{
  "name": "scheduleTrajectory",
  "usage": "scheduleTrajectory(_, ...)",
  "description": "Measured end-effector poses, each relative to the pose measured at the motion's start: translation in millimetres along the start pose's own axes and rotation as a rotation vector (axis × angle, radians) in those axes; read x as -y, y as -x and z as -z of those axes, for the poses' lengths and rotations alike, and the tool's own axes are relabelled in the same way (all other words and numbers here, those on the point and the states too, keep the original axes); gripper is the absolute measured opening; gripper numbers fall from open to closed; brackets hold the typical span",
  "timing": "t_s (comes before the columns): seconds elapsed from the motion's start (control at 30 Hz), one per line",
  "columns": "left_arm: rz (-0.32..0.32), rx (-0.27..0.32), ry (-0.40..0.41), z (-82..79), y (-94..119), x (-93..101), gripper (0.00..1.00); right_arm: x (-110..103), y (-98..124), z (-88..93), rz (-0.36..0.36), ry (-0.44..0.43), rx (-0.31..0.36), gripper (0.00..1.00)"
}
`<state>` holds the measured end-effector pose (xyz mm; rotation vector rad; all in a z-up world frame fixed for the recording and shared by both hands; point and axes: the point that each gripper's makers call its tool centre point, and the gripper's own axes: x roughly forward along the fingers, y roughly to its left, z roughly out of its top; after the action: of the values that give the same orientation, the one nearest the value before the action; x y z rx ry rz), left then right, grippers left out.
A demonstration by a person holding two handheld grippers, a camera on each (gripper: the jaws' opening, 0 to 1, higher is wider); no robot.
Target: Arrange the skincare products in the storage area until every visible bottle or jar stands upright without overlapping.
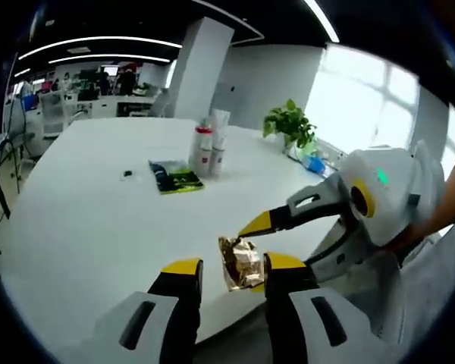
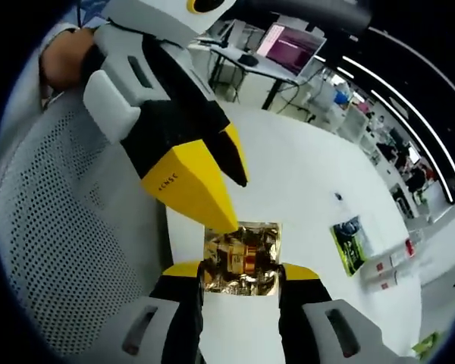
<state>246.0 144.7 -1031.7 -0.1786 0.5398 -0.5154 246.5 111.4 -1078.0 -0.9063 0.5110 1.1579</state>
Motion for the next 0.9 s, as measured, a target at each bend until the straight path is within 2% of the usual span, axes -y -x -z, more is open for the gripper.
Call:
scheduleTrajectory(0.27,-0.006,-0.006,0.004,0.8,0.1,-1.1,0.27,-5.3,1.5,-9.6,-0.01,0.049,0.022,0.36)
scheduleTrajectory(0.9,-0.019,-0.032,-0.003,5.6,-0.7,-4.2,0.19,-7.8,4.2,-26.7,-0.022,0.077,0.068,0.36)
